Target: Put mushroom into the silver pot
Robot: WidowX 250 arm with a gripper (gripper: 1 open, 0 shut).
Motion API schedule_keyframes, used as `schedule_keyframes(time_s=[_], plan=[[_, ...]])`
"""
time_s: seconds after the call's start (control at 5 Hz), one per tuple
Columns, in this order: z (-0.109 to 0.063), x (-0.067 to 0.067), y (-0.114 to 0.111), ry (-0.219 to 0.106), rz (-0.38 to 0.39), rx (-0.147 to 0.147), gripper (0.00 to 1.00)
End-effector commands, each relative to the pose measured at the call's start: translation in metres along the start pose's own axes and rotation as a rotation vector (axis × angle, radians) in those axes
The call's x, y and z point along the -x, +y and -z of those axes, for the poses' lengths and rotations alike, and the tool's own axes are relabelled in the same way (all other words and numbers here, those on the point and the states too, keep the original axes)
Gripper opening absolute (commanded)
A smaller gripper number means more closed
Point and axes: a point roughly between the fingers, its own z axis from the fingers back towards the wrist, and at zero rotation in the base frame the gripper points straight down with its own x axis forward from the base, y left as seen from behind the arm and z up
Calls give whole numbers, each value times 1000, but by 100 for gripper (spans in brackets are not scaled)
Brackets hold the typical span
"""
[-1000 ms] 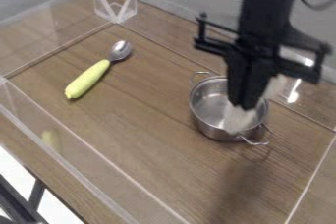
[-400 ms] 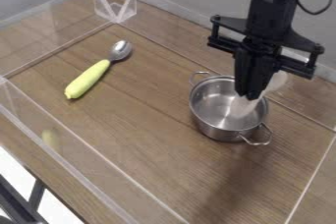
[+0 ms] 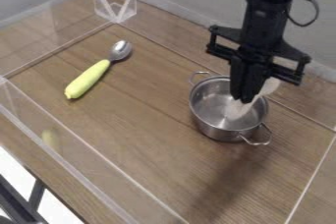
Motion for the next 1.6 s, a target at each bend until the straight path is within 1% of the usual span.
schedule_keyframes(time_s=[0.0, 0.4, 0.8, 1.0, 1.2, 1.4], plan=[[-4, -15, 6, -60, 6, 14, 0], [17, -25, 11, -60, 32, 16, 0], [37, -32, 9, -54, 59, 15, 0], [41, -32, 9, -51, 65, 14, 0], [43, -31, 10, -49, 66, 17, 100], [42, -29, 11, -50, 63, 22, 100]])
